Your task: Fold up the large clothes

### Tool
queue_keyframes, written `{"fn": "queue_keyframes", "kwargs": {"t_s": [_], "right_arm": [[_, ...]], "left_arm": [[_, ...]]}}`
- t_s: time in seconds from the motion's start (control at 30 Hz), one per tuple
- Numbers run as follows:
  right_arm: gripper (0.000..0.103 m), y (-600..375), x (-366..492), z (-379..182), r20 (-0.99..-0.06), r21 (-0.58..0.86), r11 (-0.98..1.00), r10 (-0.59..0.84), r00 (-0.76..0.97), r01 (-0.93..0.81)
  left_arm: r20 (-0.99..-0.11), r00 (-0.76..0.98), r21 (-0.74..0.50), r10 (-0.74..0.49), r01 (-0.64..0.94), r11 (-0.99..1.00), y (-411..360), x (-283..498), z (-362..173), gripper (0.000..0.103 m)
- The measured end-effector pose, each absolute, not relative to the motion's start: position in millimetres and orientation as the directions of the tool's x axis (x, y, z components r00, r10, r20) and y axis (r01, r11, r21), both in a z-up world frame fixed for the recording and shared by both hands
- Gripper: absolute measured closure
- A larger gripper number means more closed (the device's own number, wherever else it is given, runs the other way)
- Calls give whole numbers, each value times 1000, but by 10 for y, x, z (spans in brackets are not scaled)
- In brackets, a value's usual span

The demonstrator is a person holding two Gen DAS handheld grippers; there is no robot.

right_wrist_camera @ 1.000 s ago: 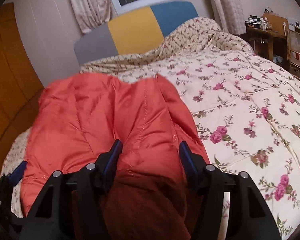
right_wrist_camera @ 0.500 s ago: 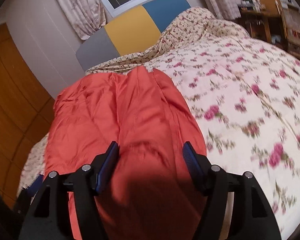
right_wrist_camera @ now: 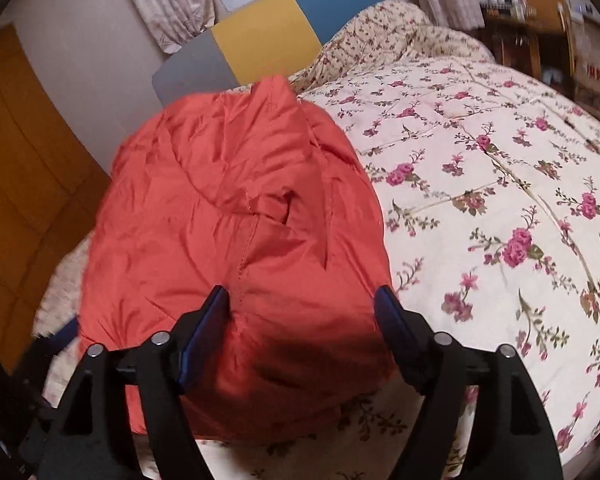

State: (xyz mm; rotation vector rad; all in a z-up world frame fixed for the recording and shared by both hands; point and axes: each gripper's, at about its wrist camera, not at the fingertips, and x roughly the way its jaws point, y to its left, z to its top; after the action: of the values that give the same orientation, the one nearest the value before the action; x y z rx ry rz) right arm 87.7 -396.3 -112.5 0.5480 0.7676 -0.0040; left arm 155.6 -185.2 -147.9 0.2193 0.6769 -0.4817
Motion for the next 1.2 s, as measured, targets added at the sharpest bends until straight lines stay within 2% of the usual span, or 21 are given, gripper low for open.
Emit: {"fn": "queue_keyframes", "kwargs": {"t_s": [0.13,0.2,0.33,0.53,0.9,1.2], "right_arm": [[14,-4061,976,-1034,-656,501,844,227,719,191],[8,-4053,1035,-997,-655,510,842,248,714,175],[5,-4038,1252,-1017,-701,491,857,283,655,155],[2,-4072,1455,-1136,-710,531,839,367,601,115],[2,-4073,1602,-1212,-705,546,836,424,568,53],[2,-4098,1747,-1339,-665,624,781,520,537,17]], "left_arm": [[-598,714,-56,-364,416,908,-1566,1675,-1262,3],[-605,705,-111,-369,384,917,-1432,1800,-1228,3],[-642,666,-191,-380,341,921,-1250,2022,-1264,3],[-656,523,-367,-544,409,835,-1230,2213,-1399,3],[-652,460,-427,-603,435,793,-1216,2323,-1491,3],[-658,413,-493,-630,395,775,-1176,2483,-1599,3]]}}
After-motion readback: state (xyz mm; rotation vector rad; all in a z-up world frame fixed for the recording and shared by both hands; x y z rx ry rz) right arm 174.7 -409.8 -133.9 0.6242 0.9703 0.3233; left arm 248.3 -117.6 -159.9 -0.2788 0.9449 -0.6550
